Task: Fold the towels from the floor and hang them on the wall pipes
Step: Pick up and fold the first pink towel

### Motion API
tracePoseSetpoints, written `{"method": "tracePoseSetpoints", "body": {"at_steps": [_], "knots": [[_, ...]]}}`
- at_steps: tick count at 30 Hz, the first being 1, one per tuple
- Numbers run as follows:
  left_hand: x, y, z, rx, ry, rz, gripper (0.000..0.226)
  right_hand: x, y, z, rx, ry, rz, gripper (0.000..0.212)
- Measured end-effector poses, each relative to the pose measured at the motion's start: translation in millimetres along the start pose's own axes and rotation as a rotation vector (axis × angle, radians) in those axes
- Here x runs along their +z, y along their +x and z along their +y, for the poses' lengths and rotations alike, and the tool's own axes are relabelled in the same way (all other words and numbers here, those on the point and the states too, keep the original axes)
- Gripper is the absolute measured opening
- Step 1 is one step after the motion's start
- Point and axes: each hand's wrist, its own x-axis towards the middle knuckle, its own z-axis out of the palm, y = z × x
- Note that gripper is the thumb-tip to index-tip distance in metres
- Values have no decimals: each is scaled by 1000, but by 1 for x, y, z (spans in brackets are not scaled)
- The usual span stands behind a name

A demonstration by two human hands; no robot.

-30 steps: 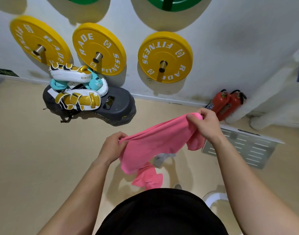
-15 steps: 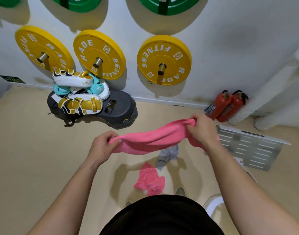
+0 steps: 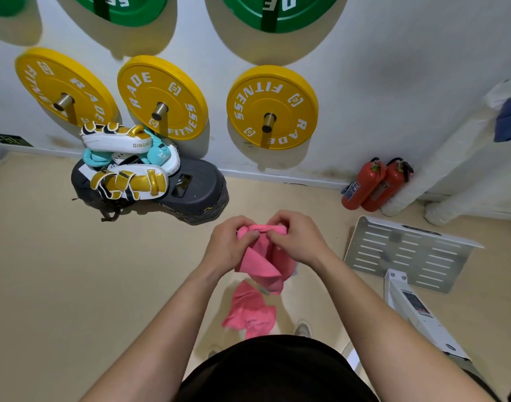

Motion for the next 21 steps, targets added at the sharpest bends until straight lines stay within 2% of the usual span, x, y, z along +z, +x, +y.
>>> {"method": "tracePoseSetpoints", "body": {"at_steps": [2,4,7,9,12,15,19,21], "knots": [[-7,-1,-4,14,37,-25,7,-9,-1,7,-2,-144,-37,12],[-14,-1,-7,15,90,-39,8,-17,-2,13,-29,-197,-143,18],[-22,0,-9,16,120,-56,9,-23,-7,19,-44,-47,-290,22],[-26,1,-10,21,132,-71,7,-24,-9,19,-14,77,-308,27],[-32,2,-12,26,144,-66,6,-24,-9,19,16,191,-275,27],[-37,4,-14,17,168,-84,7,-22,-8,24,20,98,-249,23],[-34,2,-10,61,163,-139,14,-14,-4,19,-2,-45,-54,8],[-29,0,-5,80,148,-160,24,-5,-1,9,-66,-85,-45,23]]}}
